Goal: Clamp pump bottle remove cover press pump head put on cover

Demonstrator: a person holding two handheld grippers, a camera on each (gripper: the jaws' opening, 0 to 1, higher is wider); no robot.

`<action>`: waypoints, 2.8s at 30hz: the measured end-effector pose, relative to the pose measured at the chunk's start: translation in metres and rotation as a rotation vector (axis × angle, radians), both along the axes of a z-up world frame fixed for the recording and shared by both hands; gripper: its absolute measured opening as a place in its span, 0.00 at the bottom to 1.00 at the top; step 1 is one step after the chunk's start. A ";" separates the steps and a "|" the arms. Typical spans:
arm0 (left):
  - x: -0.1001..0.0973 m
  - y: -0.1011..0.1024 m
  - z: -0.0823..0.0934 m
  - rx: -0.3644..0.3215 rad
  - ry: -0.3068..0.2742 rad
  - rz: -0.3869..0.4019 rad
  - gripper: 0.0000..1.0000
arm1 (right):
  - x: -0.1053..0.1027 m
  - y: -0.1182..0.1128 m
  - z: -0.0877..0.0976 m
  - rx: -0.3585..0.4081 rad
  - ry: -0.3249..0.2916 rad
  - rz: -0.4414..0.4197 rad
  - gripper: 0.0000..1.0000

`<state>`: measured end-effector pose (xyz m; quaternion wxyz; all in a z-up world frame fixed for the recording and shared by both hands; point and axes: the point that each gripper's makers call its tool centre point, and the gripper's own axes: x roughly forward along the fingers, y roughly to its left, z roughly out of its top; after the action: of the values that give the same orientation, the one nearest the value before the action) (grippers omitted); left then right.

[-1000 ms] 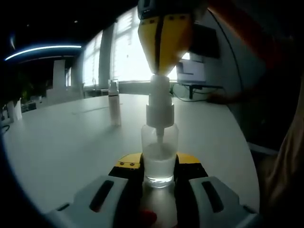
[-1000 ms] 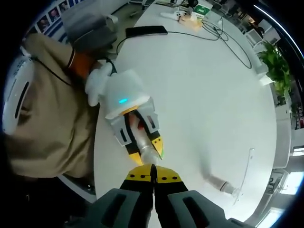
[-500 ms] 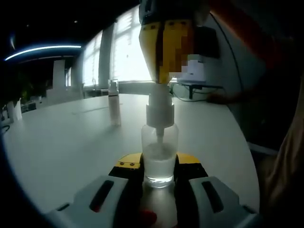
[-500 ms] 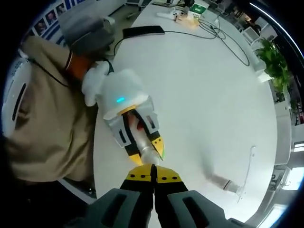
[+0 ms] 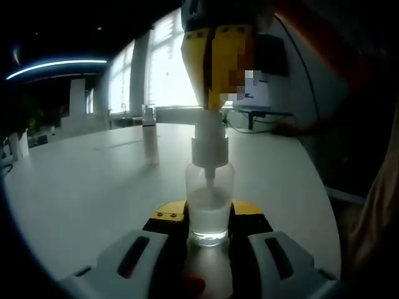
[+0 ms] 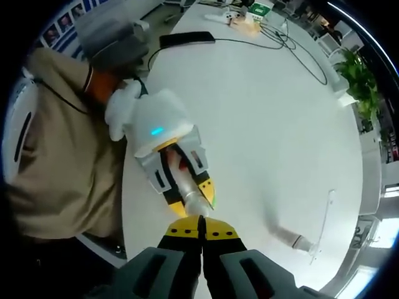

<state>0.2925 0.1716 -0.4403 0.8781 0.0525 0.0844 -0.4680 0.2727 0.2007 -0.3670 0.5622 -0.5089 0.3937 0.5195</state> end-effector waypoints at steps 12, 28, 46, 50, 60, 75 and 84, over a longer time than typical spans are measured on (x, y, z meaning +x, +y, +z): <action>0.000 0.000 0.000 0.000 -0.002 0.000 0.15 | 0.000 0.000 0.006 0.020 -0.010 0.015 0.00; 0.001 0.001 0.000 0.000 -0.002 0.001 0.15 | 0.001 0.001 0.007 0.010 -0.016 0.011 0.00; 0.000 0.001 0.000 0.000 -0.003 0.000 0.15 | 0.001 0.001 0.007 0.005 -0.016 0.021 0.00; 0.000 0.001 0.000 0.000 -0.003 0.000 0.15 | 0.001 0.001 0.007 0.006 -0.017 0.022 0.00; -0.001 0.000 0.000 -0.001 -0.003 -0.001 0.15 | 0.001 0.001 0.007 0.012 -0.014 0.019 0.00; 0.000 0.000 0.000 -0.001 -0.002 -0.002 0.15 | 0.002 0.001 0.003 0.011 -0.004 -0.001 0.00; -0.001 0.000 0.000 -0.001 -0.002 -0.002 0.15 | 0.001 0.001 0.001 -0.003 -0.003 -0.001 0.00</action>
<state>0.2920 0.1713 -0.4401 0.8778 0.0526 0.0833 -0.4688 0.2739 0.2013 -0.3656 0.5623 -0.5105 0.3936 0.5180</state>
